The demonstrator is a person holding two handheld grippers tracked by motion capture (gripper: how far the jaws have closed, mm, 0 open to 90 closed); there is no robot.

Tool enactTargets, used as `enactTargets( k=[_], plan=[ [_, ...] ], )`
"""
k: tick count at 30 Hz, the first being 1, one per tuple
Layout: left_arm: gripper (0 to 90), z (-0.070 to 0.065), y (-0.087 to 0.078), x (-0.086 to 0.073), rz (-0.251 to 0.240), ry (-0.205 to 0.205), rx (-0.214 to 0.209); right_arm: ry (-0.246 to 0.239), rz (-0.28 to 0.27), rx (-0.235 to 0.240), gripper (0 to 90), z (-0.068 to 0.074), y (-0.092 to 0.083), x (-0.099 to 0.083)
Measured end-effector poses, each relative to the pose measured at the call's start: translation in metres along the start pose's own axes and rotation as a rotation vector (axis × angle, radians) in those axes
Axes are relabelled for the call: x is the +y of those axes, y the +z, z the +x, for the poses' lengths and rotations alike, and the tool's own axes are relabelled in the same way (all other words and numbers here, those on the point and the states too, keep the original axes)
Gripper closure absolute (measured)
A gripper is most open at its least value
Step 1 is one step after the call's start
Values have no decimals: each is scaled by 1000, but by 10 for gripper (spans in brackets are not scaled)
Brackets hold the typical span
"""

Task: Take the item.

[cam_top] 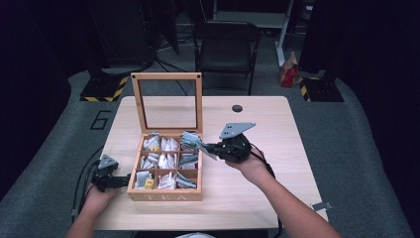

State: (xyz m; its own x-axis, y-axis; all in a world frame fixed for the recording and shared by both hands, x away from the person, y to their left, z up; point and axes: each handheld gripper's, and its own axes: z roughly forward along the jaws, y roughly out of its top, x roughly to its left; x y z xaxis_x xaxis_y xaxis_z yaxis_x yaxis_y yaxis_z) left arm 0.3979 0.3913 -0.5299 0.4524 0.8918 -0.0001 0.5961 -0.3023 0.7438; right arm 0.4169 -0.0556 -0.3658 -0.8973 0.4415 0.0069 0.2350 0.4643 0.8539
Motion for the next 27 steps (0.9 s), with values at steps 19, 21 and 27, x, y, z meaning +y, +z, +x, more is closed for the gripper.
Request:
enactTargets(
  k=[19, 21, 27],
  plan=[
    [152, 0, 0, 0, 0, -1, 0, 26, -5, -66, 893, -17, -22, -16],
    [152, 0, 0, 0, 0, -1, 0, 28, -2, -72, 893, -19, -23, -18],
    [152, 0, 0, 0, 0, -1, 0, 41, -4, -84, 893, -23, -27, -24]
  ],
)
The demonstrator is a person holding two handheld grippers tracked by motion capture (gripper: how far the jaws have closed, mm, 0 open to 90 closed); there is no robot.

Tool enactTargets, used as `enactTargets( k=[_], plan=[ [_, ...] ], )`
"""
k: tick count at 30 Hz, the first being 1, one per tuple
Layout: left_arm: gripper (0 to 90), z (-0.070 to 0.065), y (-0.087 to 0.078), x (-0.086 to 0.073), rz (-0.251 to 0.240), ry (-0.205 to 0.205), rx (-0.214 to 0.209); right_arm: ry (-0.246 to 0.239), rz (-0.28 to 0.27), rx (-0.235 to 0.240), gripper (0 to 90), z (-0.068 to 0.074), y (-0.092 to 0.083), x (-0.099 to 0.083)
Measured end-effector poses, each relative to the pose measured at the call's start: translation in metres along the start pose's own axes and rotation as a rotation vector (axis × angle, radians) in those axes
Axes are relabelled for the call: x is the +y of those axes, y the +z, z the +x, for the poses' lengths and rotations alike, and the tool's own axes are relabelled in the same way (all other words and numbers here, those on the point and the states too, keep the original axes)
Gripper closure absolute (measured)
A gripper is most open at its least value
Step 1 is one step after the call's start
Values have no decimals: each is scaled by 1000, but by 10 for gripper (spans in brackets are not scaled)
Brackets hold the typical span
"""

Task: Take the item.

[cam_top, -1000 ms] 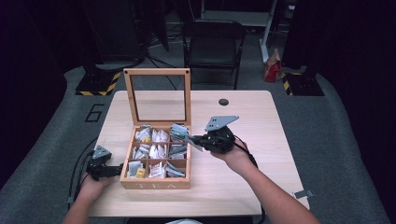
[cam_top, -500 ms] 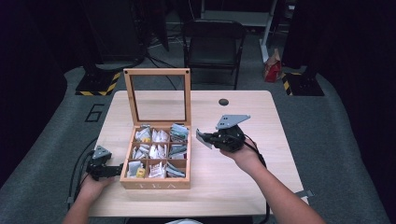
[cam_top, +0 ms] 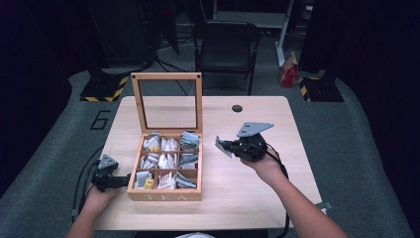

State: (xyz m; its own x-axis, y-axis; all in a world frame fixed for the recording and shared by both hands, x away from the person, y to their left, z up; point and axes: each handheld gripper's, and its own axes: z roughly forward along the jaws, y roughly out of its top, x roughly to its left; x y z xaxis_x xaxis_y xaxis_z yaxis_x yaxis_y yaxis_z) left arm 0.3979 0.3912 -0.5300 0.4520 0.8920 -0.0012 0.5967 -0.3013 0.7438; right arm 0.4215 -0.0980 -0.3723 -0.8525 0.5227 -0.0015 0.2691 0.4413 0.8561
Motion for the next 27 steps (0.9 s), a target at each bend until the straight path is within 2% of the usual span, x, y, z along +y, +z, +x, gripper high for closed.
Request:
enactTargets(
  k=[4, 18, 24, 27],
  plan=[
    [152, 0, 0, 0, 0, 0, 0, -7, 2, -12, 893, -3, -2, -8],
    [153, 0, 0, 0, 0, 0, 0, 20, 10, -31, 891, -5, -1, -33],
    [152, 0, 0, 0, 0, 0, 0, 20, 31, -52, 890, -4, 4, -49],
    [152, 0, 0, 0, 0, 0, 0, 39, 38, -59, 890, -5, 7, -62]
  ],
)
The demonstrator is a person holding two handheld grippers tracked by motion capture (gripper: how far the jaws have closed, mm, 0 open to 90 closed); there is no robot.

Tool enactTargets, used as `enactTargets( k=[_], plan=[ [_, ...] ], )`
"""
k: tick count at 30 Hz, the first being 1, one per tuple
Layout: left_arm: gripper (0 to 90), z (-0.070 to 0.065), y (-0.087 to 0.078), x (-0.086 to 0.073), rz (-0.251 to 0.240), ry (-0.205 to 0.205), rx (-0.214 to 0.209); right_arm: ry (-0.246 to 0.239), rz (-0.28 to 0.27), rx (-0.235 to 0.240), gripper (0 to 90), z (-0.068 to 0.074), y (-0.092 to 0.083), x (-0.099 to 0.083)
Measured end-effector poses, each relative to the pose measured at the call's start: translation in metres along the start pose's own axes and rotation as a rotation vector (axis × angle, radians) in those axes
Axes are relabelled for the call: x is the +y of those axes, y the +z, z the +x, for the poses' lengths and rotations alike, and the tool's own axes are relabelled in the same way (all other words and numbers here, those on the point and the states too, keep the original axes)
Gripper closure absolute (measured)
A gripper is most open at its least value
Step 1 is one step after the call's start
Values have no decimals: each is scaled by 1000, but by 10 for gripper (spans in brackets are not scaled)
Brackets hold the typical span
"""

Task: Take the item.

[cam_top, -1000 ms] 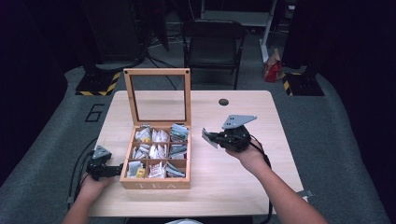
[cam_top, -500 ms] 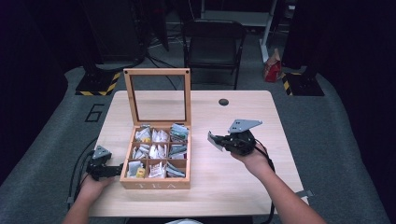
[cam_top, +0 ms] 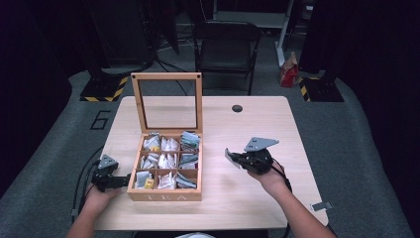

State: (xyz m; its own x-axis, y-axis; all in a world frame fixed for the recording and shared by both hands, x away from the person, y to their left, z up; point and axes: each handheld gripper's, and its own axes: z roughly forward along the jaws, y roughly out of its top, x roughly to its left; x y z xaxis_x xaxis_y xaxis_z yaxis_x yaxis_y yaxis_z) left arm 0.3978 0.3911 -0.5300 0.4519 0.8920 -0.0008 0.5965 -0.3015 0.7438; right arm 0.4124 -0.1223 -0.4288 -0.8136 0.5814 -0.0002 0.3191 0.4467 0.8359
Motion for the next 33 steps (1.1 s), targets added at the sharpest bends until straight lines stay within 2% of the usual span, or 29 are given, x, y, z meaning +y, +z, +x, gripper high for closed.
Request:
enactTargets(
  k=[7, 15, 25, 31, 33],
  plan=[
    [153, 0, 0, 0, 0, 0, 0, 25, 8, -10, 889, -4, 3, -13],
    [153, 0, 0, 0, 0, 0, 0, 31, 22, -17, 889, -6, 4, -24],
    [152, 0, 0, 0, 0, 0, 0, 22, 32, -38, 888, -7, 5, -35],
    [153, 0, 0, 0, 0, 0, 0, 38, 46, -48, 887, -6, 8, -46],
    [153, 0, 0, 0, 0, 0, 0, 26, 52, -48, 887, -6, 9, -47]
  ],
)
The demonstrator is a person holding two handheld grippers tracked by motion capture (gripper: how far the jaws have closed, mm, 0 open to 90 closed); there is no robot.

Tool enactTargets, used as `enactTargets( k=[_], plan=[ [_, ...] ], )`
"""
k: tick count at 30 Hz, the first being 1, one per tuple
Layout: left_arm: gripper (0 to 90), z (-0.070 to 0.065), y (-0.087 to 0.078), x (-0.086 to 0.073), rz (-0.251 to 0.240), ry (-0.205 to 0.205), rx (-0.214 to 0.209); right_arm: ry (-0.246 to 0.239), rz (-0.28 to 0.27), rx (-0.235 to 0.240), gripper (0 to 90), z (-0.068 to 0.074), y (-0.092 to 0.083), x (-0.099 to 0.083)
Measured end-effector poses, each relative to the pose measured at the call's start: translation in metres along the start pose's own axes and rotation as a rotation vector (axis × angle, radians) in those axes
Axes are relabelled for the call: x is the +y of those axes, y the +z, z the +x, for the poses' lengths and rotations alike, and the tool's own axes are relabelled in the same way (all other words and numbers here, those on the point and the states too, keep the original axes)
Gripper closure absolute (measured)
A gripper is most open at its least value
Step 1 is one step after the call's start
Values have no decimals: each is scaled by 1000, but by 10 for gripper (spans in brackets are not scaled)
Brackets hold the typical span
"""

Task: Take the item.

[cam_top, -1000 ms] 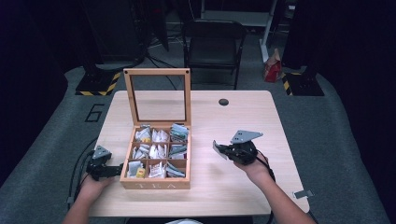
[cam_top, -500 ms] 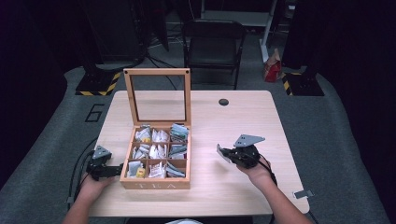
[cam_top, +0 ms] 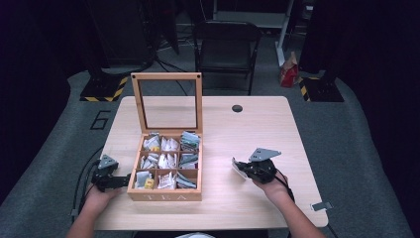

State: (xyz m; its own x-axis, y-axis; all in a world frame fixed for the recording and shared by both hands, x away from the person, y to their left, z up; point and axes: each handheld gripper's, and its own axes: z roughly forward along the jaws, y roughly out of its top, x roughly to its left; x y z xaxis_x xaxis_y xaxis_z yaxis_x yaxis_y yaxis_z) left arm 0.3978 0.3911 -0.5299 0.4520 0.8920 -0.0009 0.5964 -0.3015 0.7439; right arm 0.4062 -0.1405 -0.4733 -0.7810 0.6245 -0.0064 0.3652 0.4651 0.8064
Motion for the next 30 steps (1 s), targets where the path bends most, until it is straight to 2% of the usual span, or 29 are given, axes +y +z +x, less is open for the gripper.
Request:
enactTargets(
  k=[8, 12, 13, 16, 22, 26, 28, 30],
  plan=[
    [153, 0, 0, 0, 0, 0, 0, -48, 40, 8, 877, 7, 7, -6],
    [152, 0, 0, 0, 0, 0, 0, -41, 41, 22, 870, 8, 8, -9],
    [152, 0, 0, 0, 0, 0, 0, -22, 45, 39, 861, 9, 9, -11],
    [152, 0, 0, 0, 0, 0, 0, -24, 50, 53, 849, 9, 10, -13],
    [153, 0, 0, 0, 0, 0, 0, -10, 55, 58, 832, 13, 12, -15],
    [153, 0, 0, 0, 0, 0, 0, 0, 54, 76, 782, 13, 12, -16],
    [153, 0, 0, 0, 0, 0, 0, 29, 52, 98, 736, 13, 13, -16],
    [153, 0, 0, 0, 0, 0, 0, 33, 53, 109, 729, 13, 12, -16]
  ],
)
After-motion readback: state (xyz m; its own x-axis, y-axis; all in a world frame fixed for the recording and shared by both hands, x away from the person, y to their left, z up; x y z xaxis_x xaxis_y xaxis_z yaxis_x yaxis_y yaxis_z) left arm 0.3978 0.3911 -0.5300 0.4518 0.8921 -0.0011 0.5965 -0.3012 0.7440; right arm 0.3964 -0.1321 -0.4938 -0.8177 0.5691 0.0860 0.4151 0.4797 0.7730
